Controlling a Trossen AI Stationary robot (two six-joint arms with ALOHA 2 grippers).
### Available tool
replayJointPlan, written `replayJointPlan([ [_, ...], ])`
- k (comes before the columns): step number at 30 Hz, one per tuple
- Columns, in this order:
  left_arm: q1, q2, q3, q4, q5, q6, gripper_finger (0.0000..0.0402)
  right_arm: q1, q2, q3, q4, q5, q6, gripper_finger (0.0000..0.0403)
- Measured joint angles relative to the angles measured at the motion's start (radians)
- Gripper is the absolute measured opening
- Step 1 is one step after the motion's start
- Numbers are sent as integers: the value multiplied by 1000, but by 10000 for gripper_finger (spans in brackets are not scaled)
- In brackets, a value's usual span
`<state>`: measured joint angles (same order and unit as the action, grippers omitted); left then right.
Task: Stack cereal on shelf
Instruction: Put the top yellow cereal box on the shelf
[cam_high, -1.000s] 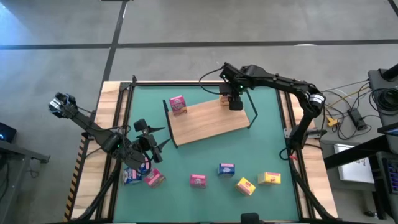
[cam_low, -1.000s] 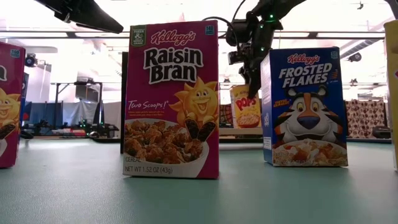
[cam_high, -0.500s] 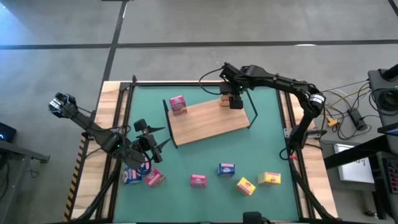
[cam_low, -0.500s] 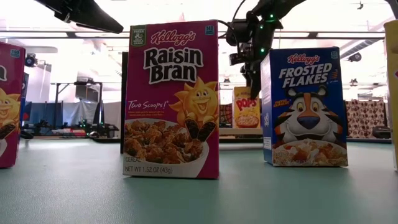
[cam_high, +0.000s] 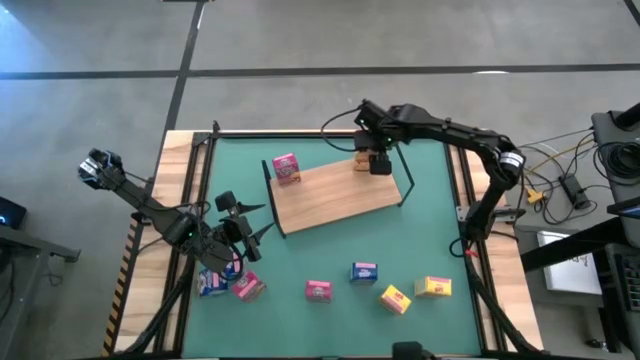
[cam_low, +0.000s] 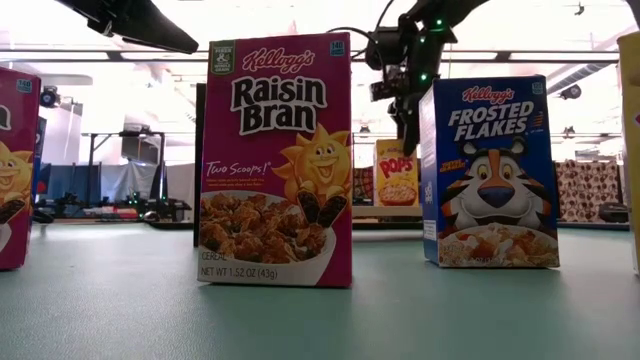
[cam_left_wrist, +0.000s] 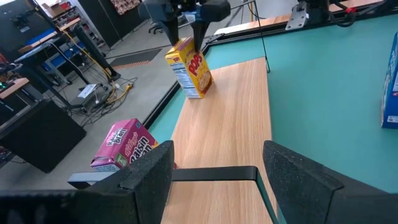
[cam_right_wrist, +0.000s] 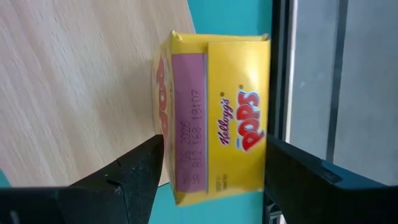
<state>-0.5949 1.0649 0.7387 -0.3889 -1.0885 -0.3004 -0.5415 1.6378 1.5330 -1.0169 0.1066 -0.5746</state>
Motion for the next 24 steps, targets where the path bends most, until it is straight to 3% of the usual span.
replayJointPlan([
  [18, 0, 0, 0, 0, 0, 0, 229, 9, -147, 0, 35, -20, 173, 238],
  [24, 0, 0, 0, 0, 0, 0, 229, 16, -157, 1, 217, -27, 404, 201],
])
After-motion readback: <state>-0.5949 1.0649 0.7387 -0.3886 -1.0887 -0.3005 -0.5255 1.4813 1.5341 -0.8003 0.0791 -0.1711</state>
